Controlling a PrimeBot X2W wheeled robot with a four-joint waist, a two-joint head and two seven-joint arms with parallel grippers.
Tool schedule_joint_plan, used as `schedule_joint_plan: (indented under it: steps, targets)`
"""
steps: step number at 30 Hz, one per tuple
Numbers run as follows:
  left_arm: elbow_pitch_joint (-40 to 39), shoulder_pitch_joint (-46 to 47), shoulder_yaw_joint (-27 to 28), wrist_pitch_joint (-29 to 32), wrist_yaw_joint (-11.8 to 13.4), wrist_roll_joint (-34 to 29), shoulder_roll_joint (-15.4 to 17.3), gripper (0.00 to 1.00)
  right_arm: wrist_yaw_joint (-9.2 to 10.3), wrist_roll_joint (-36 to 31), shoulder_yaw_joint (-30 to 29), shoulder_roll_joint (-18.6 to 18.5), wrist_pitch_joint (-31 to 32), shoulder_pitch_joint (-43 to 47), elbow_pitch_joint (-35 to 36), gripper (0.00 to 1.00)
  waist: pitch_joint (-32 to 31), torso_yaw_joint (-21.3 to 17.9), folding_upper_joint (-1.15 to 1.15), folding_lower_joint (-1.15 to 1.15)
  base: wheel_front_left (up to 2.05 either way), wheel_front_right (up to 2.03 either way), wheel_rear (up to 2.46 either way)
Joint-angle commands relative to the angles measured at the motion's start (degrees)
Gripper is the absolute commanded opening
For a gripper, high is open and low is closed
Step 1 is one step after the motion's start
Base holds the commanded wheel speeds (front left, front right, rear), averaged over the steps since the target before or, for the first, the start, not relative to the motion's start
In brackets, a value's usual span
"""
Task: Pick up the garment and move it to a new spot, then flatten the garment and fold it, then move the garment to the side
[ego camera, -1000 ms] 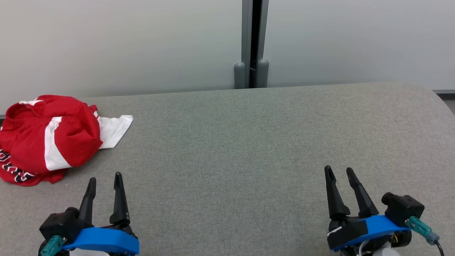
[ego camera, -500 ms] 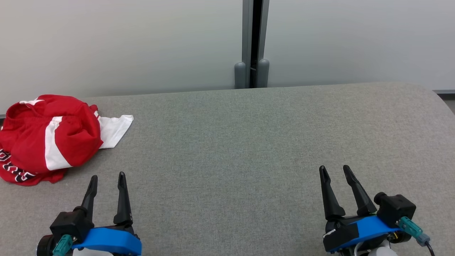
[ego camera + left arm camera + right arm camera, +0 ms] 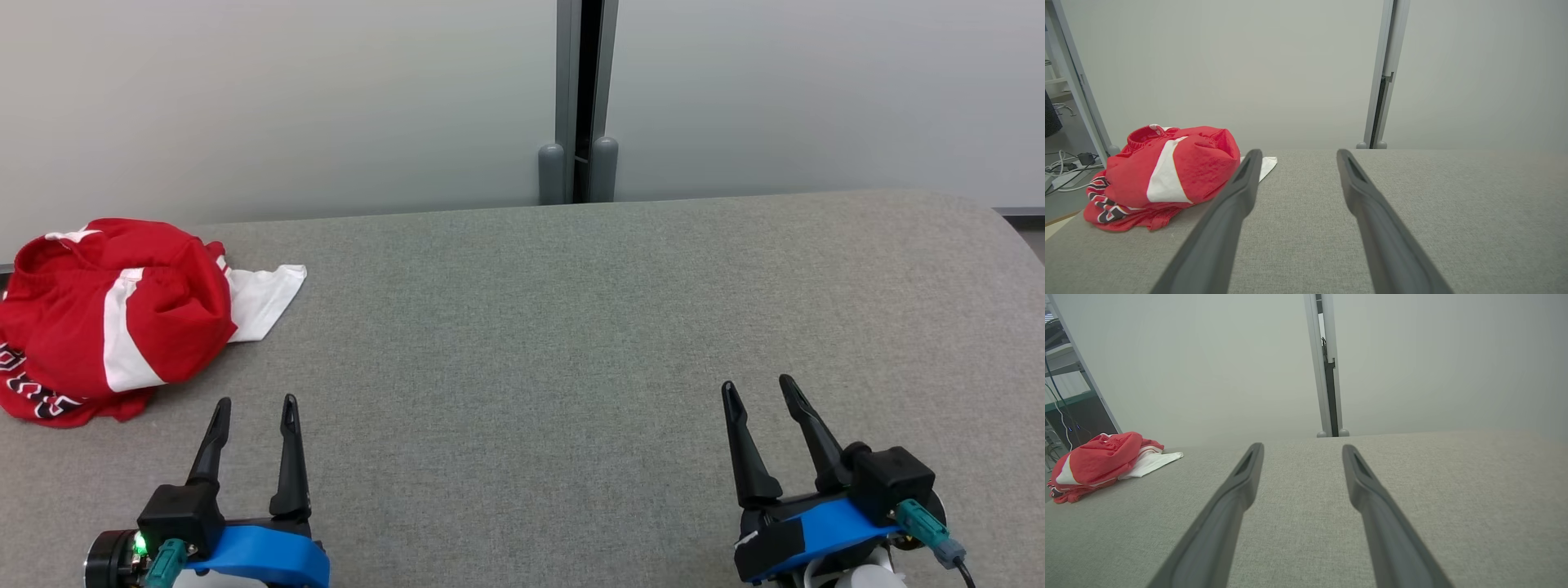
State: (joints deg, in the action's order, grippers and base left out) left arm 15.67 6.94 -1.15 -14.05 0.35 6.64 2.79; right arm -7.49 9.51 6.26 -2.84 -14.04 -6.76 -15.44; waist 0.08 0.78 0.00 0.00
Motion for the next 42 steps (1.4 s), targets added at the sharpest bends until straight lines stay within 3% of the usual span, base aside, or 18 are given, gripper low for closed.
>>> schedule_joint_plan:
  steps: [1,9,27,42]
  targets:
    - [0.1,0.62,-0.06,-0.49,0.02,-1.33,0.4,1.0,0.0,-1.21,0.23,-0.08,-0.45,-0.76,-0.07,1.0,-0.08,0.01,0.0,0.0,0.0,0.0,0.0]
    - [0.89,0.7,-0.05,-1.34,0.49,-3.96,0.39,1.0,0.01,-4.38,0.54,-0.07,-1.29,-0.87,-0.69,1.0,-0.31,0.13,0.0,0.0,0.0,0.0,0.0]
    - [2.41,0.91,0.14,-1.19,0.24,-2.61,0.27,1.0,0.01,-3.91,0.29,-0.06,-1.26,-0.81,-1.61,1.0,-0.44,0.61,0.0,0.0,0.0,0.0,0.0]
    - [2.27,0.86,1.57,-1.19,0.61,-2.83,0.36,1.0,0.01,-3.87,0.68,-0.05,-1.26,-0.37,-0.96,1.0,0.18,7.66,0.0,0.0,0.0,0.0,0.0]
